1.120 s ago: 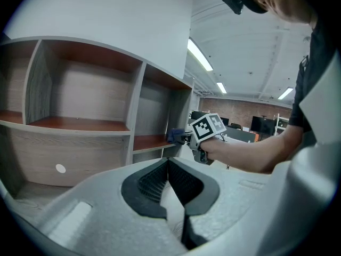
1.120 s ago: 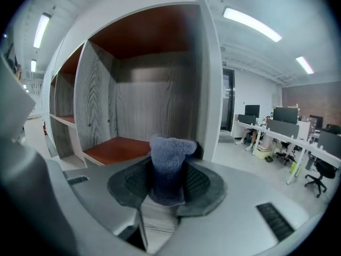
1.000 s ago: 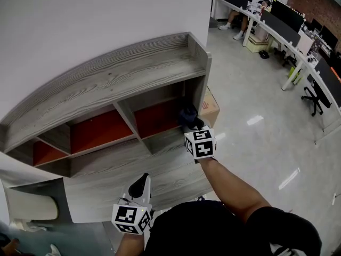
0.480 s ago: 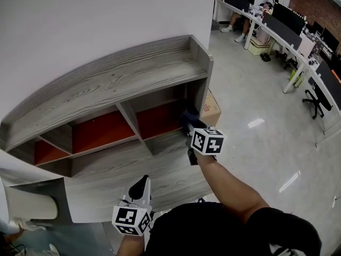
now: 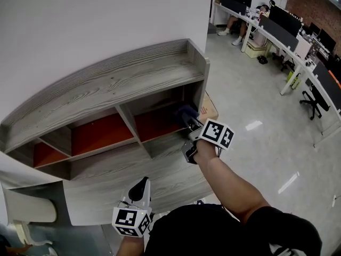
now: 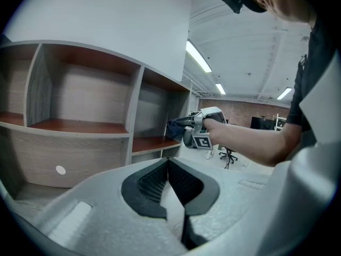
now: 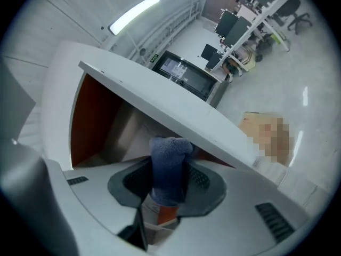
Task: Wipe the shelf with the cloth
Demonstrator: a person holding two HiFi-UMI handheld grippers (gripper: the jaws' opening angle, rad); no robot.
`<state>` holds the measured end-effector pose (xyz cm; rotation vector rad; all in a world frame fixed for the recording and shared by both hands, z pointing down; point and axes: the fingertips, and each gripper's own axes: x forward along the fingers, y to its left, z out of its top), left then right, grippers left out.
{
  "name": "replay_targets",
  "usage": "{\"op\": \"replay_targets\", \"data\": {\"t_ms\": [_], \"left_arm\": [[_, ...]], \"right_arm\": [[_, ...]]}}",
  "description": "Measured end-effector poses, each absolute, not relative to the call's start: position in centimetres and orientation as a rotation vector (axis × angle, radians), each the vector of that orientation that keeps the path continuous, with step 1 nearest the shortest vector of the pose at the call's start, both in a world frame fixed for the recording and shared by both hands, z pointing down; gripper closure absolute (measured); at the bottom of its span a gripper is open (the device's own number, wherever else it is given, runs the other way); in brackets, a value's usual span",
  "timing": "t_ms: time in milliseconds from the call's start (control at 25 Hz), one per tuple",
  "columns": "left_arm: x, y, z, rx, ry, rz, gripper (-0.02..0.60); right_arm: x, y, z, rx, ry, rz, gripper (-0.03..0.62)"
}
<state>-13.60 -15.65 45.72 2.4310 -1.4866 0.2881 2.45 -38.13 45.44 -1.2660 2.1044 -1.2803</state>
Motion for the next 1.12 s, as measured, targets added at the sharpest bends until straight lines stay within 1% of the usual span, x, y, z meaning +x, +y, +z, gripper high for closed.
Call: {"op": "replay_targets", "data": {"t_ms": [320, 800, 1120], "left_arm": [[-13.3, -15.5, 45.7, 2.445, -1.473, 0.284, 0.571], [-13.5, -15.2, 45.7, 2.444, -1.476, 0.281, 0.571], [-13.6, -15.1, 45.7, 2.441, -1.481, 0.281, 0.572]], "right_arm": [[2.0, -38.1, 38.3, -1.182, 2.091, -1.134, 0.456], [2.0, -38.2, 31.4, -1.159, 2.091, -0.986, 0.456], [2.4, -38.4, 30.2, -1.216, 2.119, -0.907, 0.456]]}}
